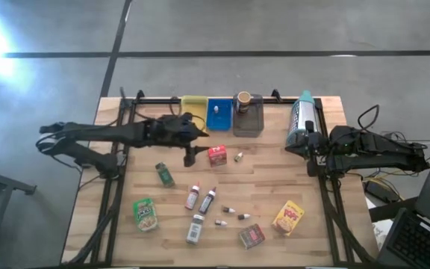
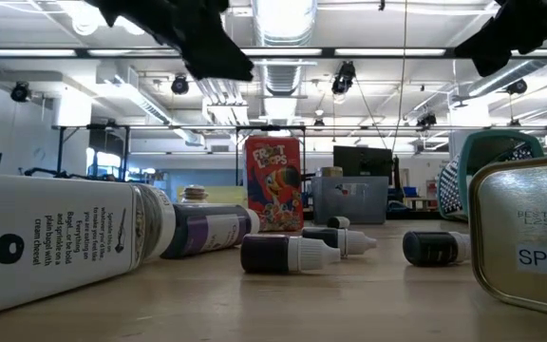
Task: Pick & Place Kitchen Items
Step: Put the red cereal box into the yellow bin
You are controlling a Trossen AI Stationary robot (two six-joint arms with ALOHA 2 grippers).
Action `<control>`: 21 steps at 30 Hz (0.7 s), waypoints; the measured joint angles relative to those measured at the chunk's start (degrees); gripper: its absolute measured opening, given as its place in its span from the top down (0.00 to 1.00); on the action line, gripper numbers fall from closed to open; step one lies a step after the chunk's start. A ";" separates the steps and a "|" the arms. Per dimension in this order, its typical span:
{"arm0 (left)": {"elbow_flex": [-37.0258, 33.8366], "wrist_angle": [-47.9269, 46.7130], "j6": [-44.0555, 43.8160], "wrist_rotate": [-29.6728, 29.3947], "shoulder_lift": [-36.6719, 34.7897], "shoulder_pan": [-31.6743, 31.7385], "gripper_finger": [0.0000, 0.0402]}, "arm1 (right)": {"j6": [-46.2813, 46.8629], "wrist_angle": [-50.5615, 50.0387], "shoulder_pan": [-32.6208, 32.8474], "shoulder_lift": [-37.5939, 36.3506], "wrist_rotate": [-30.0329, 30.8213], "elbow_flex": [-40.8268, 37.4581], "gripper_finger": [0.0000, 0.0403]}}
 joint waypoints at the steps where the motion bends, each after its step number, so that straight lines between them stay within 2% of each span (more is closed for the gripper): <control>1: 0.46 -0.29 0.04 0.00 1.14 0.00 0.40 | 0.01 0.01 0.00 0.00 0.00 0.00 0.98; 8: 3.35 -1.51 -3.33 0.00 6.22 0.09 0.36 | 0.00 0.00 0.00 0.24 0.02 0.00 0.98; 15: 6.48 -6.74 -6.00 0.07 7.92 0.35 0.27 | -0.07 0.02 0.00 0.24 0.02 0.00 0.98; 21: 6.91 -6.96 -6.66 0.09 9.64 0.35 0.22 | -0.04 0.02 0.00 0.24 0.04 0.00 0.98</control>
